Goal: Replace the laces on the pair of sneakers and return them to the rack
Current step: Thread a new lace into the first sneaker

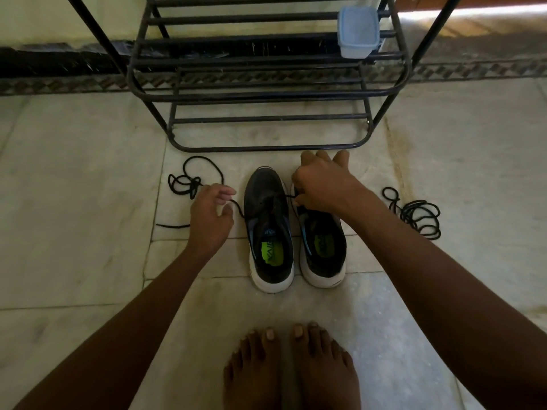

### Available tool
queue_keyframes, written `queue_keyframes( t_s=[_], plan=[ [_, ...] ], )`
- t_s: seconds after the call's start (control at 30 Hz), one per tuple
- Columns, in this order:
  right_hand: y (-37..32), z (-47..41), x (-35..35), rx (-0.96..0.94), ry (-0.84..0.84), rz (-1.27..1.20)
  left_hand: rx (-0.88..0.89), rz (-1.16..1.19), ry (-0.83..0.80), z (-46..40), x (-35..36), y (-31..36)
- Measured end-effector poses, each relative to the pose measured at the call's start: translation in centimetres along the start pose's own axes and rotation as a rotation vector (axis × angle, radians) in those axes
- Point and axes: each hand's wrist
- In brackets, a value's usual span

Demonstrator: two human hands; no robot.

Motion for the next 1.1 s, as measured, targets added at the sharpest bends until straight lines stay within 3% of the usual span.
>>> queue_keyframes(
  t_s=[0.2, 0.43, 0.53, 0.63, 0.77, 0.83, 0.9, 1.1],
  plan=[
    [-2.1, -0.5, -0.4, -0.148, -0.056, -0.195, -0.232, -0.501, -0.263, 2.0, -2.1, -4.4],
    [-4.5, -0.6, 0.8, -0.217, -0.104, -0.319, -0.357, -0.610, -0.337, 2.9, -2.9, -5.0],
    [-5.3, -0.6, 0.9, -0.231, -0.035, -0.400, -0.248, -0.438, -0.195, 2.5, -3.7, -3.6],
    [-6.5, -0.3, 0.6, -0.254, 0.060, -0.597, 0.007, -0.103, -0.010, 1.3, -4.4, -0.5],
    [-7.6, -0.4, -0.6, -0.294, -0.099, -0.984, 0.191, 0.080, 0.022, -0.8, -4.9, 4.1],
    [-7.2, -0.5, -1.0, -0.293, -0.226, -1.087, 0.193, 0.066, 0.062, -1.3, -5.1, 5.0],
    [-6.4, -0.4, -1.3, -0.280, -0.247, -1.114, 0.135, 0.057, 0.091, -1.5, -5.5, 4.8],
    [-2.5, -0.1, -1.1, -0.072, 0.035, -1.258, -0.004, -0.008, 0.144, -1.1, -6.4, 2.7]
  ],
)
Point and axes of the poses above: each hand's wrist, its own z-axis away from the middle knuckle, its own x-axis out of the palm, y = z × x, and after that the axes turned 14 degrees about x, right-handed
